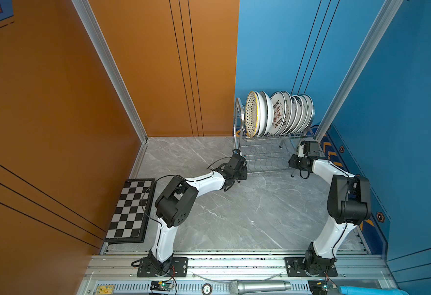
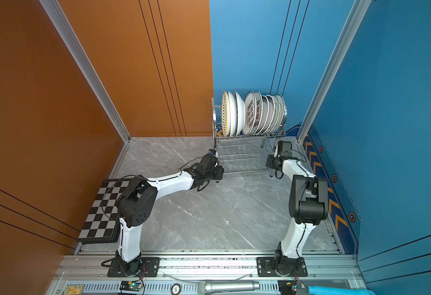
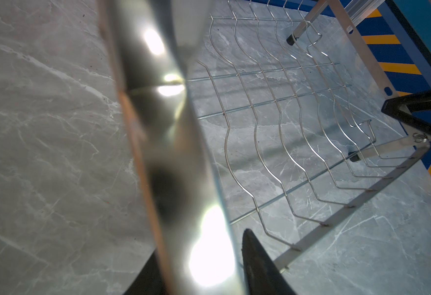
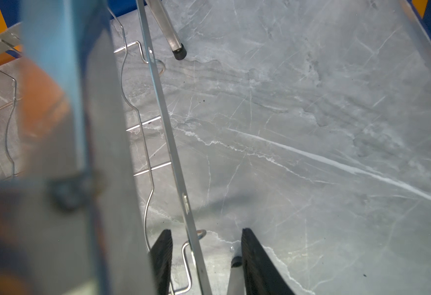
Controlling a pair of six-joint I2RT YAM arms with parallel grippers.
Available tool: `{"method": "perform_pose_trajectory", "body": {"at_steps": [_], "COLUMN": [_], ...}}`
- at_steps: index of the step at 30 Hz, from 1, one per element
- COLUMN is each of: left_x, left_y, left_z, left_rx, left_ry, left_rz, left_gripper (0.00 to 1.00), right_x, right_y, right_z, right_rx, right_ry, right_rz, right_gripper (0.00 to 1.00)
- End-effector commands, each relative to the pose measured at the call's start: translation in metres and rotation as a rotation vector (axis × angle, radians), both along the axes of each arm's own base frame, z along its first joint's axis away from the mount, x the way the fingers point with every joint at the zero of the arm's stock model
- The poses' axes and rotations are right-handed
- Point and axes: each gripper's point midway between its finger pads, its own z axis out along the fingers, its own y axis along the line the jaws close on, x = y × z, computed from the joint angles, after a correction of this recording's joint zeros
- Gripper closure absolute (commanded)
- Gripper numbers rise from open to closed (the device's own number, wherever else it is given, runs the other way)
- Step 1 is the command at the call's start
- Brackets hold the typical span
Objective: Unload the plates from the dish rack
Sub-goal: Move a dish rack to the top-right of the table.
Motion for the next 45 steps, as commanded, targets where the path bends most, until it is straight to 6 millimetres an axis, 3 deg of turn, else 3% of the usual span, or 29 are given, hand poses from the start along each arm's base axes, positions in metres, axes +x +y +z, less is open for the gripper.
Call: {"method": "perform_pose_trajectory", "body": {"at_steps": [1,17,28,45], "left_x": [-0.037,-0.046,-0.049,-0.047], "left_y": [-0.054,-0.062,-0.065,-0.082], "left_z": [-0.007,-0.012,-0.013,-0.016], "left_rx": [-0.04,-0.038,-0.036,-0.06], "left_ry": [0.043,0.08,0.082,0.086], "left_rz": [-0.201,-0.231,-0.235,-0.266], "left_gripper": [0.55,0.48,0.3,0.25], "right_x": [-0.006,0.003,-0.005,-0.024], "right_y": [0.001,-0.012,-0.031,-0.047], "right_z": [-0.016,0.012,0.023,0.038], "right_rx": [0.007,0.099,0.116,0.118], "right_ry": [0.047,-0.09,-0.135,-0.169], "right_rz": [0.016,-0.022,-0.092,-0.149], "right_gripper": [0.55,0.44,0.34,0.27]}}
